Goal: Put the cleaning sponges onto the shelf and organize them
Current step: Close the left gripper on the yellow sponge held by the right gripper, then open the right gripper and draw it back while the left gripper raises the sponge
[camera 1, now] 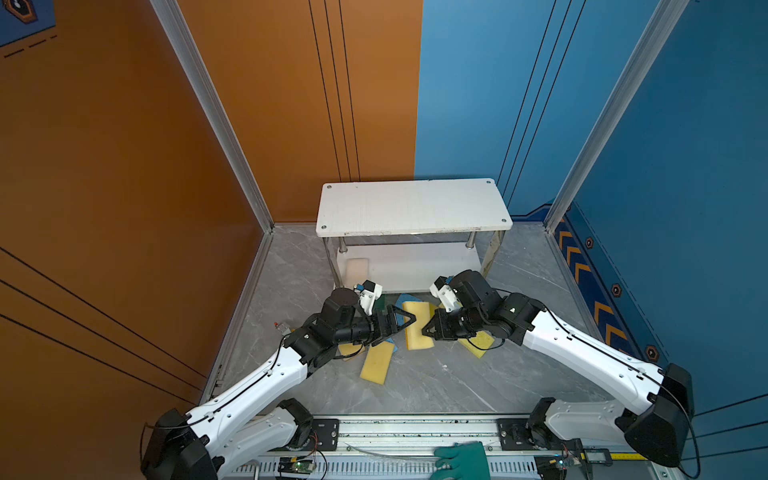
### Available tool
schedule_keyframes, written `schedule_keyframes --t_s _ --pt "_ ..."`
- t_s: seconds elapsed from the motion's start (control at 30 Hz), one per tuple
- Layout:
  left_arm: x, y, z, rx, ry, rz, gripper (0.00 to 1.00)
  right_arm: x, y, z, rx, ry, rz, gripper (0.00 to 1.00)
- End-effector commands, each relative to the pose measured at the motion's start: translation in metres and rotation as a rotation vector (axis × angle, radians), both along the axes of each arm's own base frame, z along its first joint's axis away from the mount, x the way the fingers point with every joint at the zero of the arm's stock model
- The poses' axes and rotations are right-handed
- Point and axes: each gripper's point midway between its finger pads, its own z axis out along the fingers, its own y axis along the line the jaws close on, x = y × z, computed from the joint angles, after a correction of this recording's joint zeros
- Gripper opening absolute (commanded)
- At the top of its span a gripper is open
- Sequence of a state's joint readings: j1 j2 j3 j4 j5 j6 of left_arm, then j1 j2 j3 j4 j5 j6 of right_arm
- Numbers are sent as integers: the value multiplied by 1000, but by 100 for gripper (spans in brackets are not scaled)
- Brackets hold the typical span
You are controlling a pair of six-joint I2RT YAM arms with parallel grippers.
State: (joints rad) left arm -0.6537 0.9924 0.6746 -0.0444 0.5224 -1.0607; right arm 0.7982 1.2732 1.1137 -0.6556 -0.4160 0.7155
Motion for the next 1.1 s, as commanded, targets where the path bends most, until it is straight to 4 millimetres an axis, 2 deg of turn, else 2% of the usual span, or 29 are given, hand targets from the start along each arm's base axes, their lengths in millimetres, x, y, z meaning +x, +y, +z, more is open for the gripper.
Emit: schedule_keyframes --t_s 0.0,0.2,0.37,0.47,0.7,0.9,1.0,1.07 --pt "7 -4 19 -6 -86 14 89 -3 0 5 -1 25 1 1" --pt "7 -7 22 -1 -106 12 71 -4 1 7 -1 15 6 1" --pt "7 -11 23 2 -109 2 51 -7 0 7 -6 11 6 1" --pt "6 -11 20 5 -101 1 49 -8 0 7 -7 10 10 1" --pt "4 -11 20 3 -102 0 33 -9 2 7 -8 7 14 1" --pt "3 -10 17 11 -95 -2 24 -9 3 8 -9 5 15 1" --pt "3 -9 13 22 -85 -1 14 -9 3 12 -2 3 9 5" --pt "2 -8 12 21 -80 -5 11 -8 3 16 4 -6 1 10"
